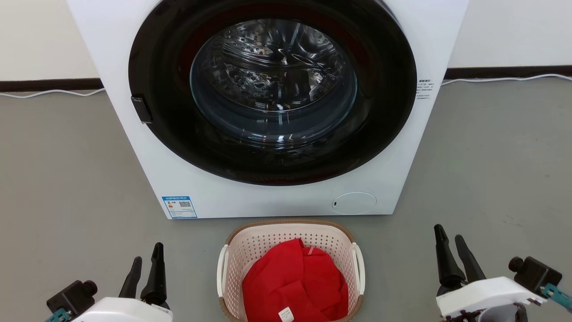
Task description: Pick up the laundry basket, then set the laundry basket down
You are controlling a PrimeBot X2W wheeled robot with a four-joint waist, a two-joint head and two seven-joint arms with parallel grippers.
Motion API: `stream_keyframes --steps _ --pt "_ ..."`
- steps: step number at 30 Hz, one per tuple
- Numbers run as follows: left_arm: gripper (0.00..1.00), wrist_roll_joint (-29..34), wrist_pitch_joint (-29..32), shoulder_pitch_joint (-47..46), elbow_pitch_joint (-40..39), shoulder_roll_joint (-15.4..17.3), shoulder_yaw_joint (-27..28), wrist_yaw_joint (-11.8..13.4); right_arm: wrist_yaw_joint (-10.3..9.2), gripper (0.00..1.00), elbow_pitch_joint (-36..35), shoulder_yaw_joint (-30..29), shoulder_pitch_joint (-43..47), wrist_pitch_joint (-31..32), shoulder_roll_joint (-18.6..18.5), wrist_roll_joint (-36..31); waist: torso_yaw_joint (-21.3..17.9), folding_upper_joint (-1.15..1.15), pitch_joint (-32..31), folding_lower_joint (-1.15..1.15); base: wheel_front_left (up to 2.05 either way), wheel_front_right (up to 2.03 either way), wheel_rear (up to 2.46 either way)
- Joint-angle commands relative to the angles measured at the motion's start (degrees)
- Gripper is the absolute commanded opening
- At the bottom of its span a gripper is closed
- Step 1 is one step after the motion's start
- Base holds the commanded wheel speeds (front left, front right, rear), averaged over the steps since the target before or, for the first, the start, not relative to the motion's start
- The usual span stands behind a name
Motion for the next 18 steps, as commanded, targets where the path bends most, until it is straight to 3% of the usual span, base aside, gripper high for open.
stream_keyframes --steps 1,18 --pt "1.00 2.26 -0.88 -1.27 -1.85 0.90 0.52 0.44 0.25 1.00 -1.30 0.93 -2.86 -1.12 -0.71 -2.26 0.01 0.00 -0.01 0.00 0.00 0.00 0.00" --pt "1.00 14.55 -3.74 -0.60 -1.62 2.95 -0.98 2.41 0.31 1.00 0.63 1.06 -3.19 -3.96 -0.74 -15.93 0.01 0.00 0.11 0.00 0.00 0.00 0.00"
